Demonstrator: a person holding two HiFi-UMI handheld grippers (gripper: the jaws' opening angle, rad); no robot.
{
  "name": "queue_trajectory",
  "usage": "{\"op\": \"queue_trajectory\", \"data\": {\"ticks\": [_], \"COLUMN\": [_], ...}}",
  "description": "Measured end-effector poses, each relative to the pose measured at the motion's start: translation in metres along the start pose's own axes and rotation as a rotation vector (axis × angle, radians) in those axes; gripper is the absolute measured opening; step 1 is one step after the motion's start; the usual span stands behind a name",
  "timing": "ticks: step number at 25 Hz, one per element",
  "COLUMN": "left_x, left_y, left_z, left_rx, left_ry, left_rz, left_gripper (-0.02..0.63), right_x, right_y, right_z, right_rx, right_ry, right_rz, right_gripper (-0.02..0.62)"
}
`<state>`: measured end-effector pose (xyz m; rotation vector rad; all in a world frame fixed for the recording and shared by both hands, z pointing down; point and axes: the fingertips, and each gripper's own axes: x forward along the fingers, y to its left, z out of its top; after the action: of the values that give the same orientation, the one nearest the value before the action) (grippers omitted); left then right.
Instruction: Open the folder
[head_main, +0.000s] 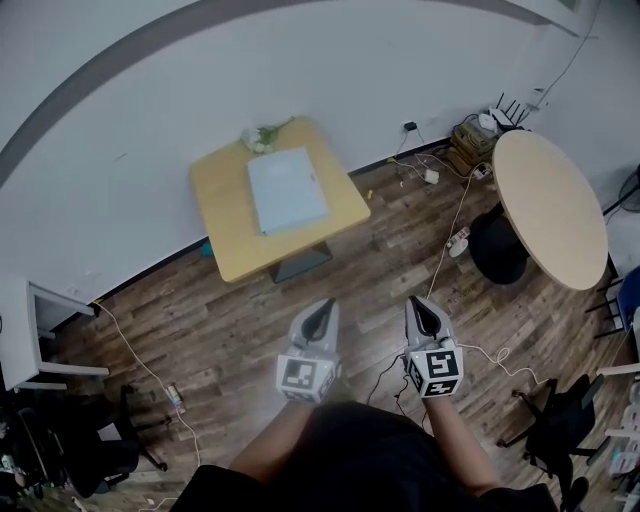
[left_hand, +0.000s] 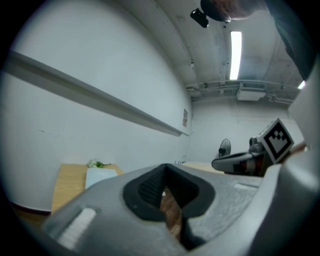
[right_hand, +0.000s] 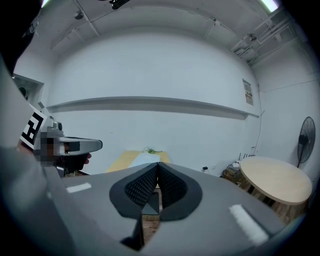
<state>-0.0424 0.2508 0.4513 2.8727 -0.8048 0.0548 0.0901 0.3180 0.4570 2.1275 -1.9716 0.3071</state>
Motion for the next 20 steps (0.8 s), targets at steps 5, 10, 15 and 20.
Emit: {"op": "queue_trajectory", "data": {"ticks": [5,10,15,20], "left_x": [0.031,0.055,0.068,0.088], "left_y": [0.054,0.088,0.114,0.13], "left_z": [0.004,0.001,-0.008,-0.029], "left_rx": [-0.017,-0.046,-0.063,-0.047], "left_ry": [0.005,0.032,0.035,0.091], "left_rz": [-0.047,-0.028,-0.004,0.013], "left_gripper": [0.003,0.003,0.003,0.003], "right_x": [0.059,0.094,0.123,0.155], "right_y": [0.01,0.015,0.016,0.012], "right_z": [0.01,0.017,0.02,0.016], "right_rx": [0.006,-0.006,-0.009,0.041], "right_ry": [0.024,0.055,0.066,0.054], "right_rz": [-0.021,-0.01,0.01,0.047], "right_gripper": [0.003,0.003,0.003,0.003]}}
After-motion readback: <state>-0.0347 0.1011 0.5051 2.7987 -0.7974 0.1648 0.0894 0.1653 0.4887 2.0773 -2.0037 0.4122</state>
